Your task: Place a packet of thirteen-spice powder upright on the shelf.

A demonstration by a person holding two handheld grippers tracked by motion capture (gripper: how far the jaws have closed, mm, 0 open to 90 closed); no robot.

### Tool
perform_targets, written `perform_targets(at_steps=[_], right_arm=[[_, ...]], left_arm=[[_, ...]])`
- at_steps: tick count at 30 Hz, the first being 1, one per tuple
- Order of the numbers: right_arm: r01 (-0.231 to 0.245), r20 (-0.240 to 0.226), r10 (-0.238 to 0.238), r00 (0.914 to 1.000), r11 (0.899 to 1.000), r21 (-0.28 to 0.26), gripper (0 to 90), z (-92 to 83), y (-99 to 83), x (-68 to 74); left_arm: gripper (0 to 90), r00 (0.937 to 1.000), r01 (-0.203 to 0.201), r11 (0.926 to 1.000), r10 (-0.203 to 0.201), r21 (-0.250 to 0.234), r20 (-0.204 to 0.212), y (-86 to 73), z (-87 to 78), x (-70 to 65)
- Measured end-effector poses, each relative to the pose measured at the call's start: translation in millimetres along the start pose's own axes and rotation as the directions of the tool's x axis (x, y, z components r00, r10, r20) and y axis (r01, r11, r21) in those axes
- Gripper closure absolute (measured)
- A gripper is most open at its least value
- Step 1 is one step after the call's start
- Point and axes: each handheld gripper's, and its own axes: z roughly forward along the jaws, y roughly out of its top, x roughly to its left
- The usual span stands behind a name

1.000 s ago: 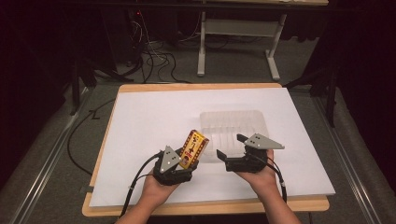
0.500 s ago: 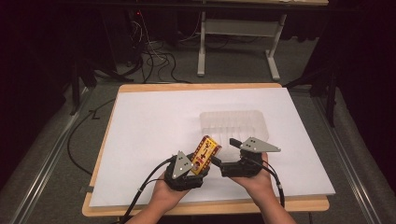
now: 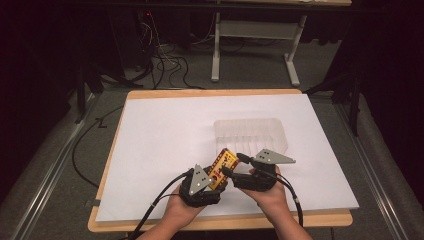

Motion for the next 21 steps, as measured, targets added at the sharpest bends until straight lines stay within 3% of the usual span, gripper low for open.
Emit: perform_targets(at_steps=[10,21], right_arm=[[-0.011,-0.04,0.012,0.9991,1.0,0.01,46.1,2.1,-2.6,-0.3],[-0.031,-0.069,0.031,0.9972,1.0,-0.002,59.4,-1.2,-1.7,-2.8]], left_arm=[[32.5,1.0,-0.003,1.0,0.003,0.003,-0.006,-0.9,0.6,0.1],[32.5,1.0,-0.002,1.0,0.002,0.008,0.0,-1.5,1.2,0.9]])
